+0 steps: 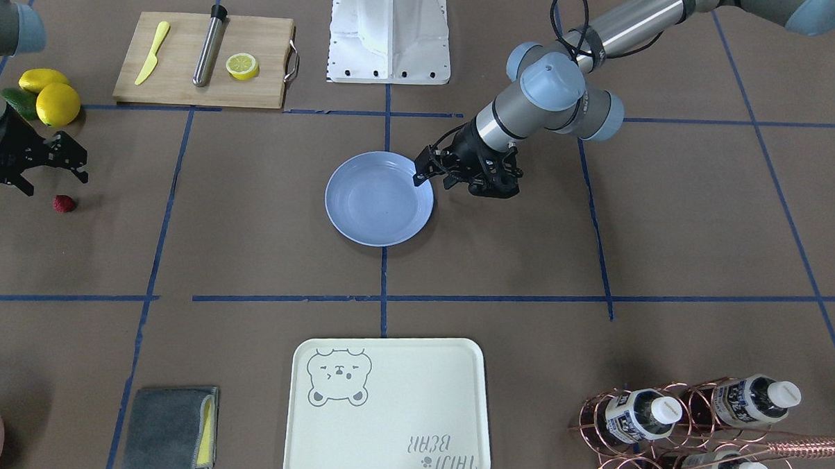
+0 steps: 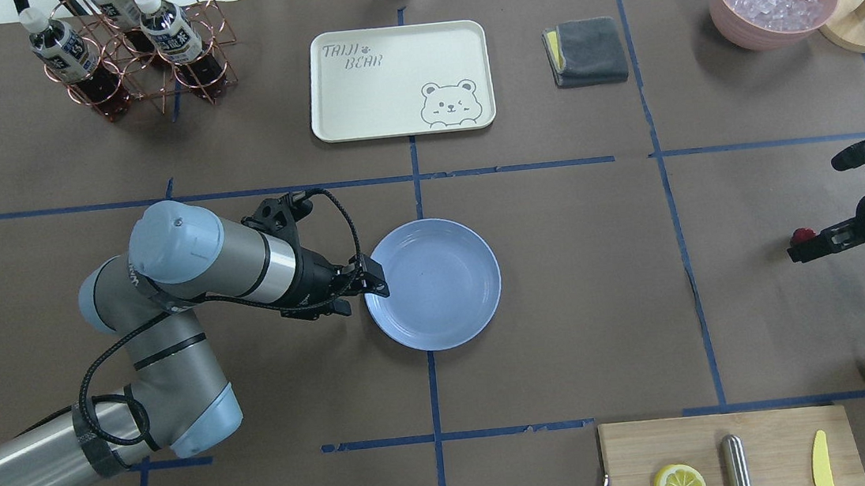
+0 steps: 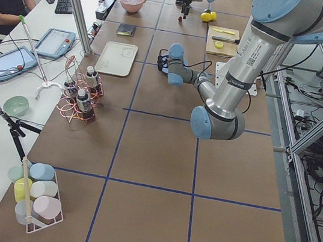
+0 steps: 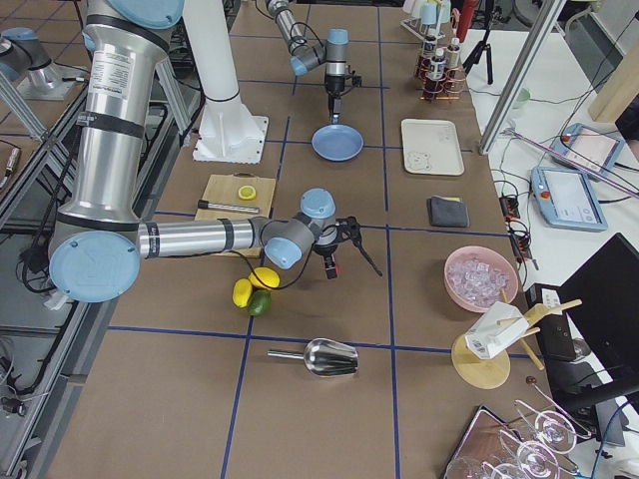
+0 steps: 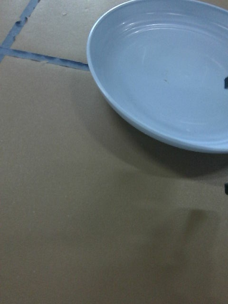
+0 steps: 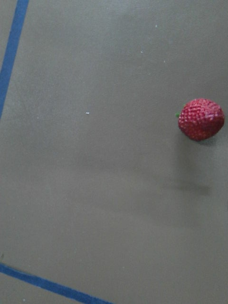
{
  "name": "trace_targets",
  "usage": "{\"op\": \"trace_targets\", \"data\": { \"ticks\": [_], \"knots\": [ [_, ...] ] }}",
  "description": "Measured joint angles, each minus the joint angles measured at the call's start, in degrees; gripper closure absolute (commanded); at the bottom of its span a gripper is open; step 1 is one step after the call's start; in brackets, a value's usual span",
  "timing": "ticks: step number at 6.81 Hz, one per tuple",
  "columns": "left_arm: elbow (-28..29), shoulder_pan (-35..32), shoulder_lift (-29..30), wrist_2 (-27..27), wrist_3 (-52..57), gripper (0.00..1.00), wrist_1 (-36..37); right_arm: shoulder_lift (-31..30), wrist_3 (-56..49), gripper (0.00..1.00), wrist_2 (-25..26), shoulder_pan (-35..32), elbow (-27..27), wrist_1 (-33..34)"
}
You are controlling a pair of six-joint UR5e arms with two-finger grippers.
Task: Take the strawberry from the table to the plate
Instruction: 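Lower the right gripper onto the red strawberry and close on it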
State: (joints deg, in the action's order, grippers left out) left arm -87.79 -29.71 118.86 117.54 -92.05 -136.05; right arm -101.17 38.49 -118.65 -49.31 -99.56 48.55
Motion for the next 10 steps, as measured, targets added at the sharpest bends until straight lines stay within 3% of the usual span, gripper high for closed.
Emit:
{"op": "trace_targets", "data": {
  "ticks": [4, 5, 6, 7, 10],
  "knots": [
    [0.07, 0.07, -0.42, -0.03, 0.0, 0.27, 0.0, 1.38, 0.22, 0.2, 3.98, 2.64, 2.18, 0.24],
    [0.07, 0.08, -0.44, -0.03, 0.02, 0.27, -0.02, 1.84, 0.23, 0.45, 4.07, 2.66, 2.79, 0.23],
    [0.07, 0.09, -0.46, -0.03, 0.03, 0.27, -0.06, 2.14, 0.22, 0.45, 4.13, 2.63, 3.12, 0.21],
    [0.07, 0.09, -0.47, -0.03, 0.03, 0.27, -0.08, 2.24, 0.23, 0.35, 4.17, 2.56, 3.15, 0.15],
    [0.1, 0.19, -0.47, -0.84, 0.03, 0.27, -0.09, 2.21, 0.19, 0.33, 4.27, 2.4, 2.91, 0.08]
  ]
}}
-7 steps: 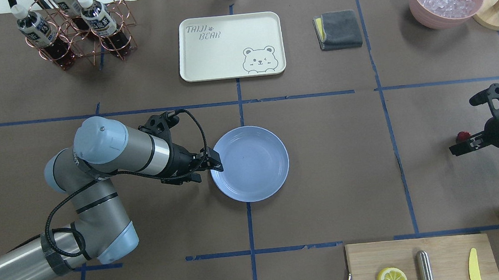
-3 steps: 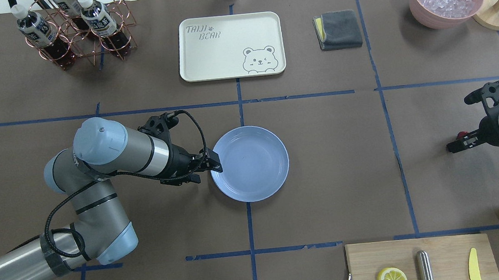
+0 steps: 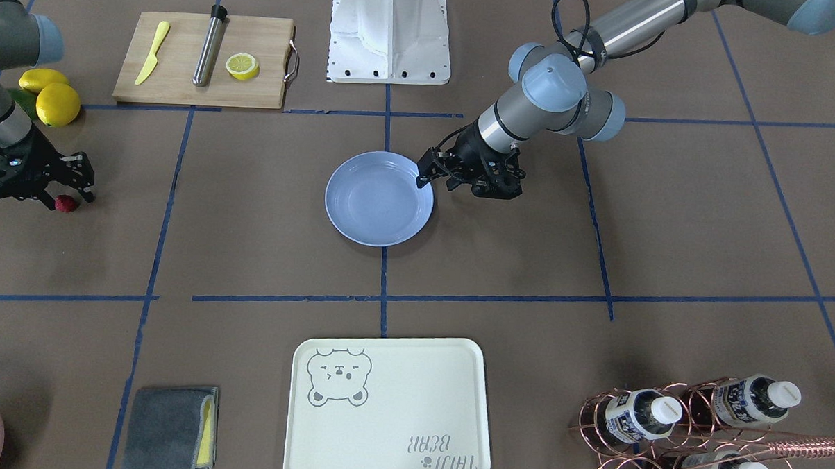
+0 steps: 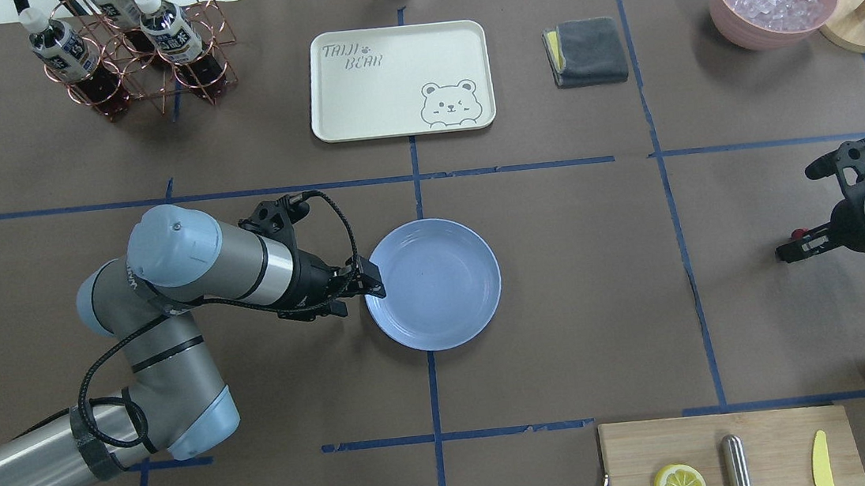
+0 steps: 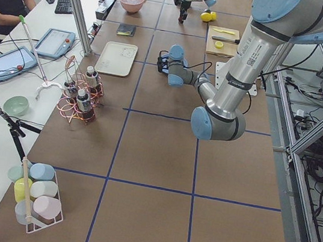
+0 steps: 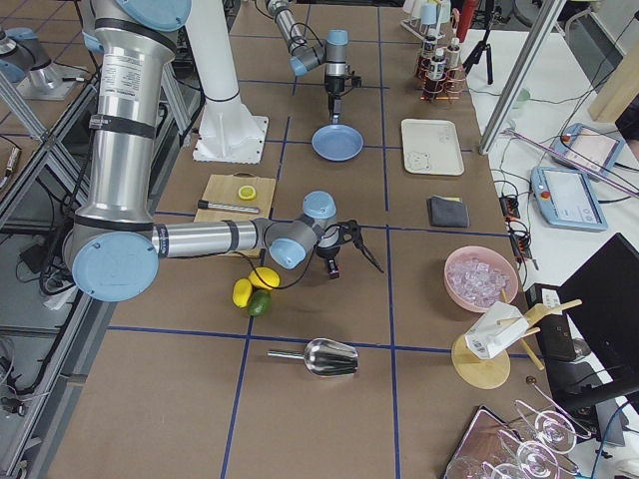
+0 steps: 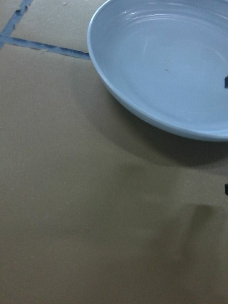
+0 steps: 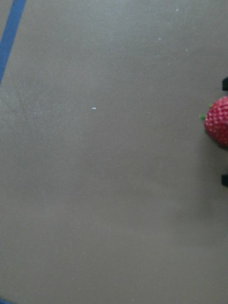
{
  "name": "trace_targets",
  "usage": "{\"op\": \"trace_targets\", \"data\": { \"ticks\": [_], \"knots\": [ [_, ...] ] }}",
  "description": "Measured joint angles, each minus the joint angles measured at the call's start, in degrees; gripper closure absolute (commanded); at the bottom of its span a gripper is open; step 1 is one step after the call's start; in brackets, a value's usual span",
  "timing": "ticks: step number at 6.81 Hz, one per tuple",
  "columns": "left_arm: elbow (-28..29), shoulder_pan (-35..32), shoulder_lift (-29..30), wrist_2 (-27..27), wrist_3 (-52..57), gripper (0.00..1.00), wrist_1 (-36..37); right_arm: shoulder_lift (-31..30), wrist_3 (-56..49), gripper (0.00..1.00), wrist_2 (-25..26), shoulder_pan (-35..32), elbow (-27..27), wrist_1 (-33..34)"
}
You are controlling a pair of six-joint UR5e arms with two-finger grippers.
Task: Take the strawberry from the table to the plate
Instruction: 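Lower the right gripper onto the red strawberry and close on it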
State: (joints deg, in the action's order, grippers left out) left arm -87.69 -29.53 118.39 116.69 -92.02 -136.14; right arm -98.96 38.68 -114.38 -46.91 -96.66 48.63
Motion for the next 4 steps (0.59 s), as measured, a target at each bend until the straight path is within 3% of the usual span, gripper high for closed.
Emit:
{"op": "trace_targets", "data": {
  "ticks": [4],
  "knots": [
    [-0.02, 0.08, 0.0, -0.4, 0.0, 0.26, 0.0, -0.09, -0.02, 0.33, 1.11, -0.1, -0.21, -0.13]
  ]
}}
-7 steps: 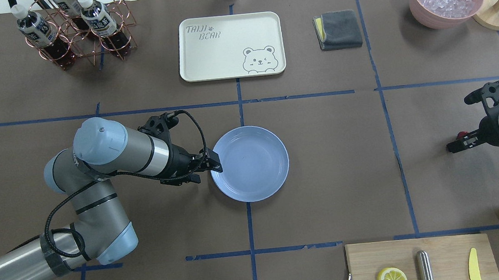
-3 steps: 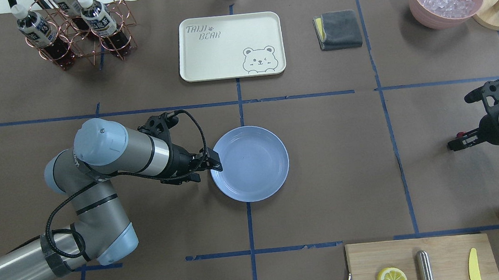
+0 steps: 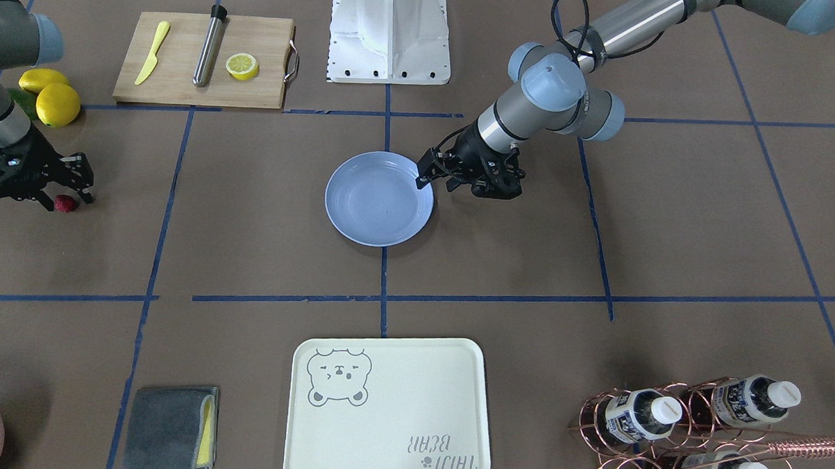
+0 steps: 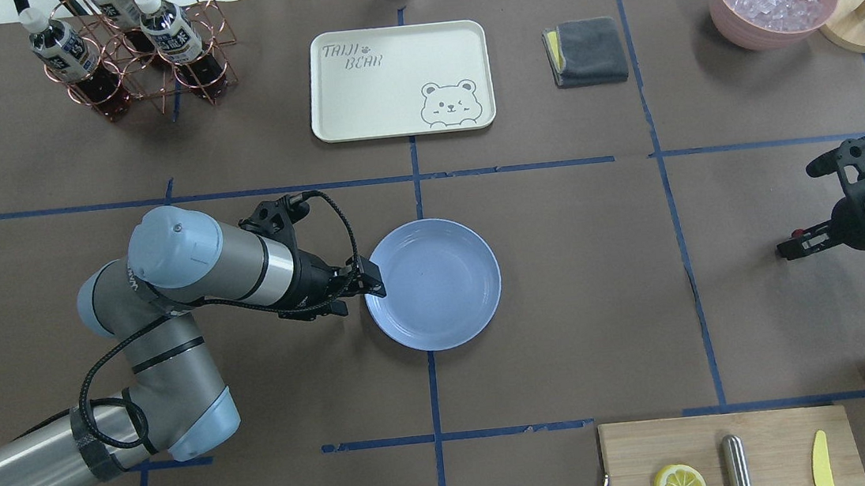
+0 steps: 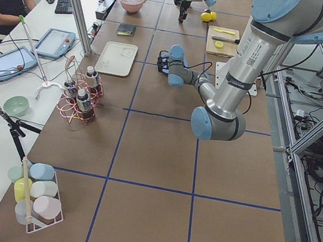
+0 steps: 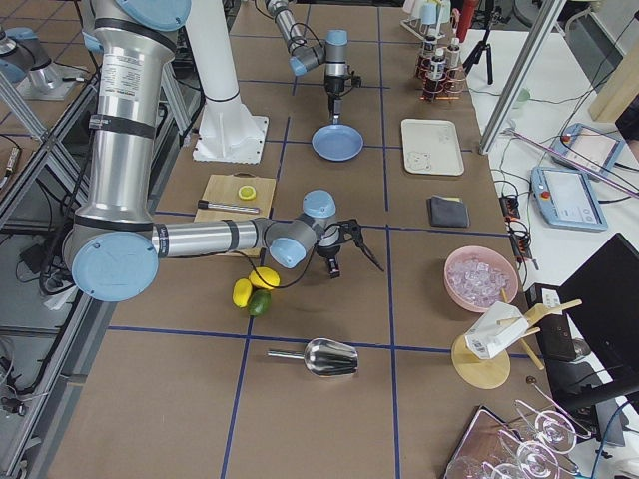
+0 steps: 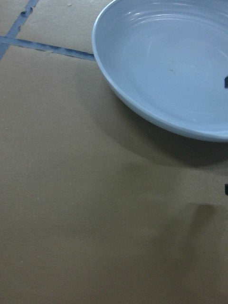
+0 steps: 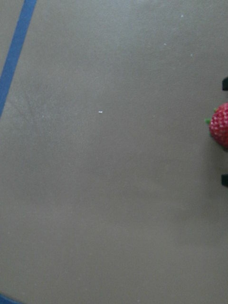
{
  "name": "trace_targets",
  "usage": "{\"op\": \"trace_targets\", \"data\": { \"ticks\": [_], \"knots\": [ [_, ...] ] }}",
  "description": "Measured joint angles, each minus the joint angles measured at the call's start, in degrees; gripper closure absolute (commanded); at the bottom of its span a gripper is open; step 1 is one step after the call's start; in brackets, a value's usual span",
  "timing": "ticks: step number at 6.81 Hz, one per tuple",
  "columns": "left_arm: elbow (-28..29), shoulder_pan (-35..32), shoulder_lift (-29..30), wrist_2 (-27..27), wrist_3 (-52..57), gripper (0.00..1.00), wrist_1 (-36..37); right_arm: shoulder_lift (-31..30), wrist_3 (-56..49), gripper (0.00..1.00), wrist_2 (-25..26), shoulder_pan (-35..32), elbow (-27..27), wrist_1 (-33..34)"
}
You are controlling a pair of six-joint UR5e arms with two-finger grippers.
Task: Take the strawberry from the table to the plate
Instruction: 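Lower the right gripper onto the red strawberry and close on it, then carry the strawberry over the plate with the right gripper while the left withdraws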
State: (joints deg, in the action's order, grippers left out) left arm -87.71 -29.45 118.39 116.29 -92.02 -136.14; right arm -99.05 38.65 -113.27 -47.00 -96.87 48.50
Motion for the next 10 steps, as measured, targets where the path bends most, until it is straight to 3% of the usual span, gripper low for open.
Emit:
{"op": "trace_targets", "data": {
  "ticks": [1, 2, 3, 4, 6, 8, 10],
  "knots": [
    [0.0, 0.0, 0.0, -0.01, 0.0, 0.26, 0.0, -0.07, -0.04, 0.37, 0.51, -0.01, -0.04, -0.12],
    [-0.03, 0.0, 0.0, -0.01, 0.0, 0.25, 0.0, -0.19, -0.04, 0.5, 0.91, -0.01, -0.05, -0.2],
    [-0.06, 0.0, 0.0, -0.01, 0.0, 0.25, 0.0, -0.31, -0.02, 0.7, 1.16, -0.02, -0.15, -0.25],
    [-0.07, 0.0, 0.0, -0.01, -0.02, 0.25, 0.0, -0.39, -0.03, 0.97, 1.25, -0.02, -0.28, -0.3],
    [-0.04, 0.0, 0.0, -0.01, -0.08, 0.25, 0.0, -0.46, 0.03, 1.0, 1.29, -0.05, -0.94, -0.29],
    [-0.3, 0.0, 0.05, -0.01, -0.05, 0.25, 0.0, -0.24, 1.17, 1.0, 1.11, 0.15, -5.11, 0.82],
    [-1.69, -0.1, -0.07, -0.03, -0.08, 0.25, 0.08, 3.66, 10.59, 1.0, 0.73, 3.32, -9.19, 2.64]
  ]
}}
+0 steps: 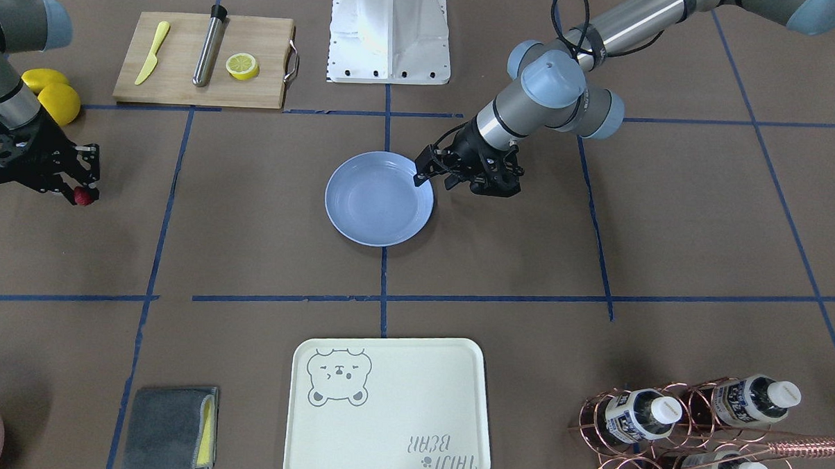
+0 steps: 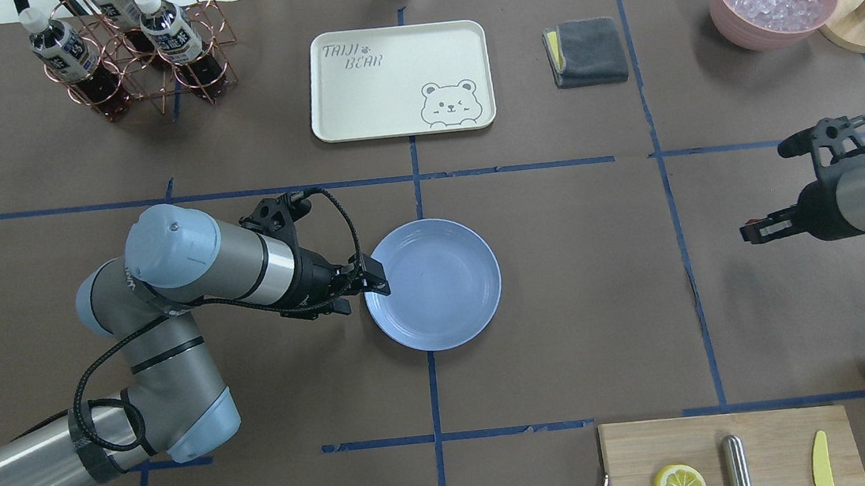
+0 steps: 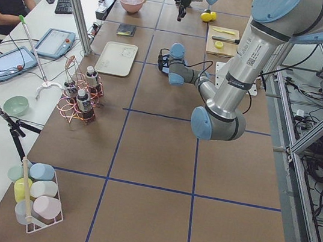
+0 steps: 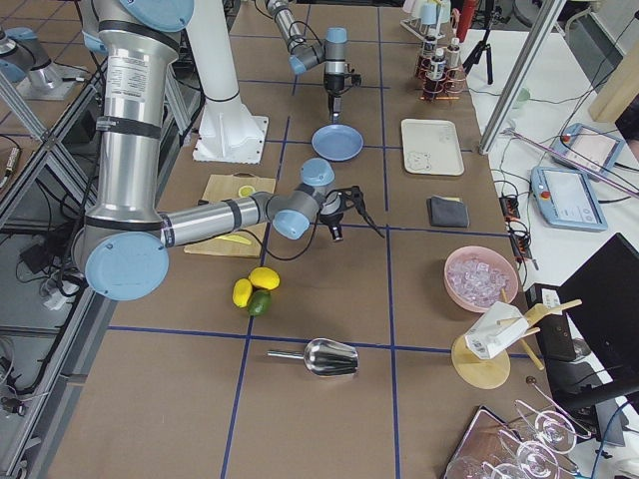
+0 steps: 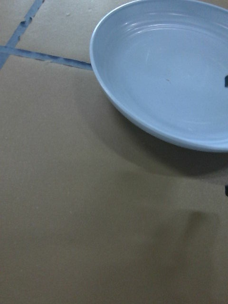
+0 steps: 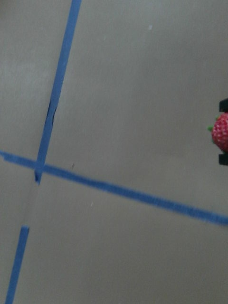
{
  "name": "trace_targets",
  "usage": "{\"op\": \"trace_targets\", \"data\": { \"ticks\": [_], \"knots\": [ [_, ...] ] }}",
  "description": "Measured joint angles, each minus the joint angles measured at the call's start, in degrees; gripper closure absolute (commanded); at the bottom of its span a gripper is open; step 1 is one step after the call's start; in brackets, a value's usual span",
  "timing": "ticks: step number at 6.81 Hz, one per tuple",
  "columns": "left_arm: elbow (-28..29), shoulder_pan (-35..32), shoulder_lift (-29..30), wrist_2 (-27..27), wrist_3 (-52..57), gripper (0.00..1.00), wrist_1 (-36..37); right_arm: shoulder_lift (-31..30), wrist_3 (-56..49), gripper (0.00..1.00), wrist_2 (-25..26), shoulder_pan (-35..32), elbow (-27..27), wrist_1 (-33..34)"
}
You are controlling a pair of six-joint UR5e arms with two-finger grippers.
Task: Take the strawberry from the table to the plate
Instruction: 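Carry the strawberry over the plate with the right gripper while the left withdraws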
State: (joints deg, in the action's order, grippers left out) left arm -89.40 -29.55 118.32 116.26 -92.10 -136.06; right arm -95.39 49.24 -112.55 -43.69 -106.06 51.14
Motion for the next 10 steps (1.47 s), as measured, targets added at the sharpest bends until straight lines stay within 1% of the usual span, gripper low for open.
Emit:
{"op": "trace_targets", "data": {
  "ticks": [2, 3, 4, 5, 6, 7, 8, 9, 10],
  "knots": [
    [-3.14, -1.11, -1.6, 0.13, 0.11, 0.26, 0.26, 10.55, 15.62, 1.0, 0.3, 6.53, -0.88, 3.06],
    [-5.05, -2.75, -3.18, 0.45, 0.32, 0.26, 0.52, 17.22, 21.29, 1.0, 0.58, 9.39, -0.85, 7.21],
    [-7.25, -4.95, -5.23, 0.68, 0.81, 0.26, 1.5, 25.11, 25.83, 1.0, 2.46, 12.9, -0.55, 14.04],
    [-9.44, -7.63, -6.91, 0.82, 3.06, 0.26, 4.28, 32.25, 29.13, 1.0, 6.5, 16.55, 0.6, 20.6],
    [-12.33, -10.3, -8.57, 0.87, 8.48, 0.25, 9.58, 38.36, 31.87, 1.0, 10.24, 19.41, 3.63, 24.56],
    [-15.82, -12.44, -10.55, 0.87, 15.11, 0.25, 15.96, 42.93, 33.56, 1.0, 11.92, 20.78, 7.77, 26.06],
    [-18.97, -14.83, -12.57, 0.84, 21.72, 0.25, 21.85, 45.68, 34.2, 1.0, 13.02, 21.28, 11.45, 26.66],
    [-20.55, -16.73, -13.97, 0.8, 26.09, 0.25, 25.11, 46.7, 34.37, 1.0, 14.21, 21.41, 13.74, 26.96],
    [-21.15, -17.65, -14.79, 0.75, 28.01, 0.25, 26.36, 47.02, 34.39, 1.0, 15.13, 21.42, 15.11, 27.35]
  ]
}}
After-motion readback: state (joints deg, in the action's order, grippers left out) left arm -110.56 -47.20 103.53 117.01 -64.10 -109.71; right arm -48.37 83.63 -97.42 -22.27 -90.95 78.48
